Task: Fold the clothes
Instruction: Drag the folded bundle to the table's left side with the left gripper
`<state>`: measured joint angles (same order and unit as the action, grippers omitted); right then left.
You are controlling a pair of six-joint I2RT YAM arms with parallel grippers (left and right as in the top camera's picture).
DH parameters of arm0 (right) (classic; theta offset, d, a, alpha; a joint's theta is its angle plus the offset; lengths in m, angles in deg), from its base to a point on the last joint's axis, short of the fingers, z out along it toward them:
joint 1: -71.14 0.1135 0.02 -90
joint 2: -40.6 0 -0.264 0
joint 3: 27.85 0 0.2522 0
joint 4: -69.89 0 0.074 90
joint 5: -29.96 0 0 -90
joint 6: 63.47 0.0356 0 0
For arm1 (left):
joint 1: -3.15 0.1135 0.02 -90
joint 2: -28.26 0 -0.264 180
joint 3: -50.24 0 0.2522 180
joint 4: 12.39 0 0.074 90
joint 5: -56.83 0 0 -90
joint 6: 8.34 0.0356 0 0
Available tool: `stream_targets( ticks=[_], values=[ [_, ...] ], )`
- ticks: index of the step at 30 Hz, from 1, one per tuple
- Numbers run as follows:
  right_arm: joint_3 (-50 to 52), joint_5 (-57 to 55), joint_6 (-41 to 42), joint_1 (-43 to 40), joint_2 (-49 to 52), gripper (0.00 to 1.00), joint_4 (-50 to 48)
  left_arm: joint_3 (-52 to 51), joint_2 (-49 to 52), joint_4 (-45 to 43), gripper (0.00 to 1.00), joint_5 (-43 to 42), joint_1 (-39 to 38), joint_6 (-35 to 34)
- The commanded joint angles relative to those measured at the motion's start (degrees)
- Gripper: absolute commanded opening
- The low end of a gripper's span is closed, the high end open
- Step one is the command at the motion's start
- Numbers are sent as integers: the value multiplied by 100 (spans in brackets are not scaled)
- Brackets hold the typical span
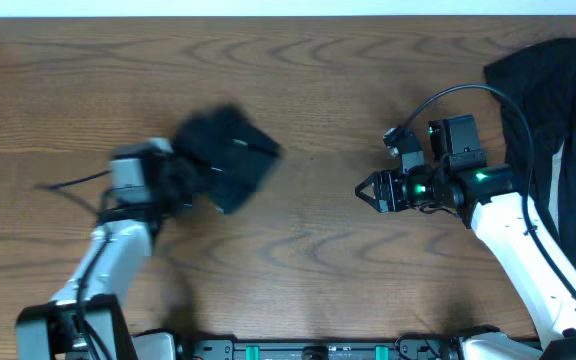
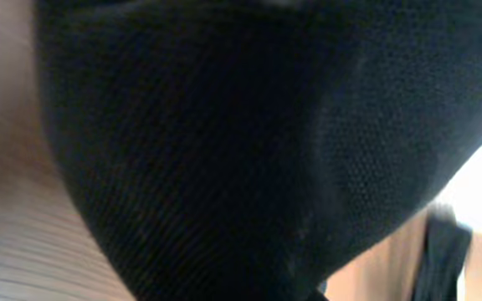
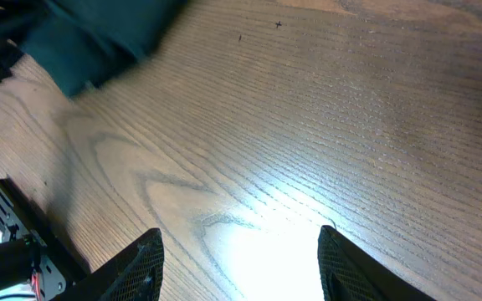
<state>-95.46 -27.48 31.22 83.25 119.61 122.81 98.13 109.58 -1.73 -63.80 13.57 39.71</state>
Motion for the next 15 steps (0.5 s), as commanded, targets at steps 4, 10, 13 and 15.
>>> stream_targets(
  ticks=[4, 10, 13, 15],
  values=[
    [-48, 24, -90, -39, -57, 57, 42, 103, 295, -50, 6, 367, 1749, 94],
    [-50, 26, -90, -39, -57, 57, 74, 105, 822, -138, 53, 273, 2315, 282],
    [-50, 26, -90, -39, -57, 56, 118, 105, 870, -173, 90, -142, 2396, 664],
    [-48, 26, -92, -39, -59, 56, 164, 107, 811, -173, 98, -675, 2479, 758]
  ],
)
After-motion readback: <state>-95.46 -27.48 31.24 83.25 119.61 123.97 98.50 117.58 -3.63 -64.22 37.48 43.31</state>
